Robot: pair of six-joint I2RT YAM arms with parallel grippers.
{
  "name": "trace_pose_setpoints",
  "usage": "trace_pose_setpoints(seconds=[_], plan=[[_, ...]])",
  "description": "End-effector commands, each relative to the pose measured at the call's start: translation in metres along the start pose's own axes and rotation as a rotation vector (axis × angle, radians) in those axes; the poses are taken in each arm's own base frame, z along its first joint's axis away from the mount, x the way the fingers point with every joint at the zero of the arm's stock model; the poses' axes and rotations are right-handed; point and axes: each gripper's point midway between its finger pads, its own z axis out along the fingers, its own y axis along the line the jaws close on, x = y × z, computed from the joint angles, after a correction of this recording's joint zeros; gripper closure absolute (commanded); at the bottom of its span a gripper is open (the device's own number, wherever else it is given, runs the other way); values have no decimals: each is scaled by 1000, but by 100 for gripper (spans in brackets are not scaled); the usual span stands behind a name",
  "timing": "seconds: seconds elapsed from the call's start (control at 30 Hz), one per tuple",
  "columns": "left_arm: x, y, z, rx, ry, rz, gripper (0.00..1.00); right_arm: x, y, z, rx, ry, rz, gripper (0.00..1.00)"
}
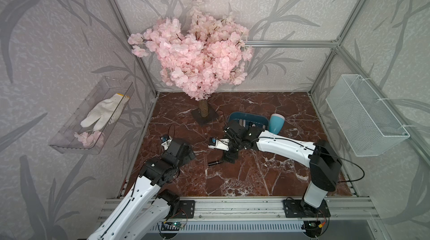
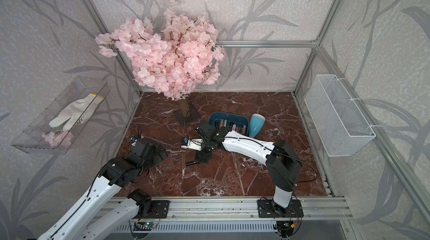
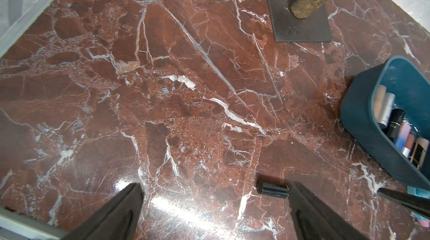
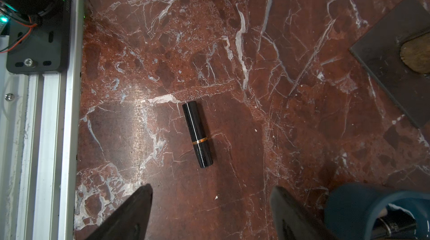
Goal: Put the lipstick into the storage box
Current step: Pick up the lipstick at the center of the board.
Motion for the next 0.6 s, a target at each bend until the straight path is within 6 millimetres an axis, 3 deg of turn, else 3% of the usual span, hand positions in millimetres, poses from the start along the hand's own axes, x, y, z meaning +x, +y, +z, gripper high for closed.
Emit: trace_pose_setpoints(seconds=[0.0,0.33,0.5,0.57], plan=[[-7,21,-7,-112,-26,-17,0,2,4,6,-11,41,-21,16],[-6,27,-6,-130,-6,-72,0,4,12,32,-27,120,-67,19],[-4,30,-5,-131,0,-68,0,8,3,45,-1,167,-59,21],[-4,32,-6,-131,-2,-71,0,5,14,53,-9,186,-95,22]])
